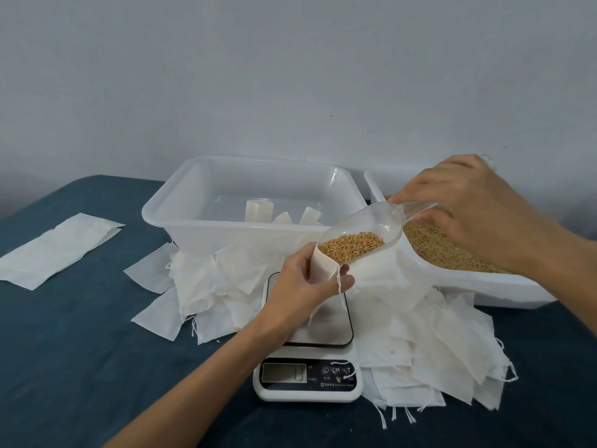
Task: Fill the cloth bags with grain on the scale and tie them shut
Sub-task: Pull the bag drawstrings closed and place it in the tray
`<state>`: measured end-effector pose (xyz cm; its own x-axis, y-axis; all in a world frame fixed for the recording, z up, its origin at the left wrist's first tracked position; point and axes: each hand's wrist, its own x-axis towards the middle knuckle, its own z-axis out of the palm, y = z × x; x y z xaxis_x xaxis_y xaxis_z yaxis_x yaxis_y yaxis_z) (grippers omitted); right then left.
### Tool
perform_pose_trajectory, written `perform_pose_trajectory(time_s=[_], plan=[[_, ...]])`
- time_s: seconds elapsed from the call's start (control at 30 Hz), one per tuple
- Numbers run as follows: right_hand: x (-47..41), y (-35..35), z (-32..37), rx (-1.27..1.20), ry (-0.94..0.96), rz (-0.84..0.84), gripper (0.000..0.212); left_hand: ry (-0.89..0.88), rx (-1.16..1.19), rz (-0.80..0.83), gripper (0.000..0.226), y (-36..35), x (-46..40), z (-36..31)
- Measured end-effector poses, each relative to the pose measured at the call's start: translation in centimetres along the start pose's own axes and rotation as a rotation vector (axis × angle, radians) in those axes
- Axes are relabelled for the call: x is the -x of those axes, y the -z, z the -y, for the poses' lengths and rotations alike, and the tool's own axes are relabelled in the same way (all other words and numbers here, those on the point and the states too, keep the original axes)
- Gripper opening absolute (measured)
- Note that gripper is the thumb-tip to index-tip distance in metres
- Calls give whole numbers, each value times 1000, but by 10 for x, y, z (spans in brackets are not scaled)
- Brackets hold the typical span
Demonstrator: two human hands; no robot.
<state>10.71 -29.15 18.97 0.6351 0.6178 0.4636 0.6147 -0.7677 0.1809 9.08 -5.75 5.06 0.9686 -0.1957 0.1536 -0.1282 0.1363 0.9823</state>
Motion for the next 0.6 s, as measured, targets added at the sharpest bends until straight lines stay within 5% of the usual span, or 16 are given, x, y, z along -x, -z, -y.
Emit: perform_pose_trajectory(time_s=[0.6], plan=[[1,-3,-1,56,61,-70,42,11,9,-2,38,1,0,1]])
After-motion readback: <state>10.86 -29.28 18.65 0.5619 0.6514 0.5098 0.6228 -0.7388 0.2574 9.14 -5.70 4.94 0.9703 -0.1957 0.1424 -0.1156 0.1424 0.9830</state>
